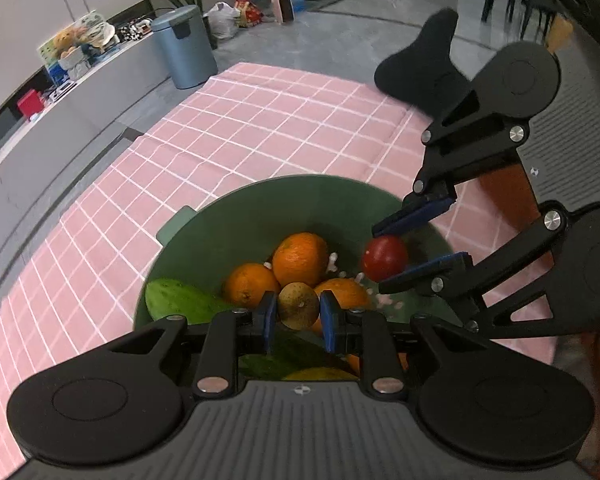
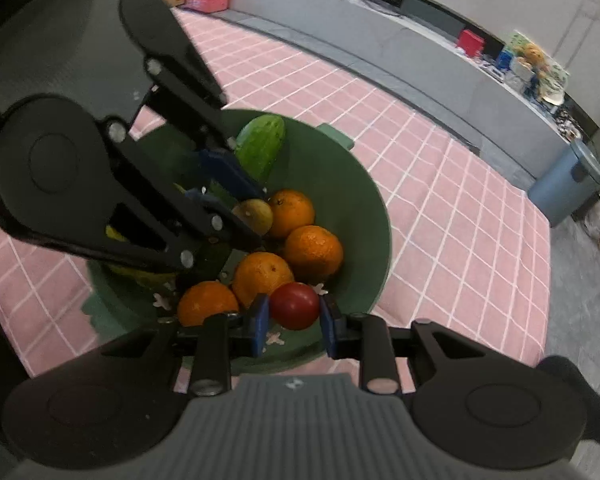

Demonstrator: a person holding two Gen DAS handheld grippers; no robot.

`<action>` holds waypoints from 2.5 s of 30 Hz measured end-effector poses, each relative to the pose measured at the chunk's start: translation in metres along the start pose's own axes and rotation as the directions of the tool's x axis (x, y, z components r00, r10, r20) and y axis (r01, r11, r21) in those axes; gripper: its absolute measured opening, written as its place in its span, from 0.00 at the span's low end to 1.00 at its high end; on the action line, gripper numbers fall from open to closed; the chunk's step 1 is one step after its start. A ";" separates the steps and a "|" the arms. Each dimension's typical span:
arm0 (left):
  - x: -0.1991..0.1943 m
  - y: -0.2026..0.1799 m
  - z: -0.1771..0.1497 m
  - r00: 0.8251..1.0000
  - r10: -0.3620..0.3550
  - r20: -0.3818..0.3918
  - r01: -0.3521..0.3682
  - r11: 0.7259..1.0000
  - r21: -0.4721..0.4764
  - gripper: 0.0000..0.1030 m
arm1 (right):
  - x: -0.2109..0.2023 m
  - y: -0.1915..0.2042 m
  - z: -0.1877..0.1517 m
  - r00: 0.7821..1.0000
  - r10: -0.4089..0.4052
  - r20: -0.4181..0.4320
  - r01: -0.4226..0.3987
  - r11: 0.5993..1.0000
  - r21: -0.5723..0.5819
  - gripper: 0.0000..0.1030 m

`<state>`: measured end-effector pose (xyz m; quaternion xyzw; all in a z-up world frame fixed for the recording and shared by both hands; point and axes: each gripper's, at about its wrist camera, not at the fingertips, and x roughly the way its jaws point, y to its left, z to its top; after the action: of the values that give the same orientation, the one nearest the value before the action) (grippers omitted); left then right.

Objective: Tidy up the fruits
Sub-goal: 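Lower kiwi and tomato into the colander and open both tools, then move both tools back toward the two remaining kiwis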

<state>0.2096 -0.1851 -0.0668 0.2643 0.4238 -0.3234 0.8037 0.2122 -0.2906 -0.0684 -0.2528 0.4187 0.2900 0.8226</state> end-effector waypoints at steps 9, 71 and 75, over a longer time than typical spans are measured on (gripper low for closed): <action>0.020 -0.002 0.005 0.999 0.020 -0.050 -0.015 0.995 0.096 0.27 | 0.021 -0.003 0.009 0.999 -0.017 -0.039 0.011 0.991 -0.133 0.23; -0.157 0.063 -0.203 0.951 0.254 0.175 -0.114 0.816 -0.566 0.42 | -0.021 0.204 0.030 0.951 -0.097 0.292 -0.030 0.915 0.402 0.36; -0.142 0.069 -0.205 0.957 0.244 0.157 -0.113 0.813 -0.571 0.42 | -0.006 0.203 0.033 0.957 -0.092 0.275 -0.025 0.919 0.394 0.35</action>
<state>0.0955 0.0451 -0.0384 0.0201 0.3797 -0.1365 0.9148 0.0879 -0.1271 -0.0814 -0.0446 0.3396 0.2194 0.9135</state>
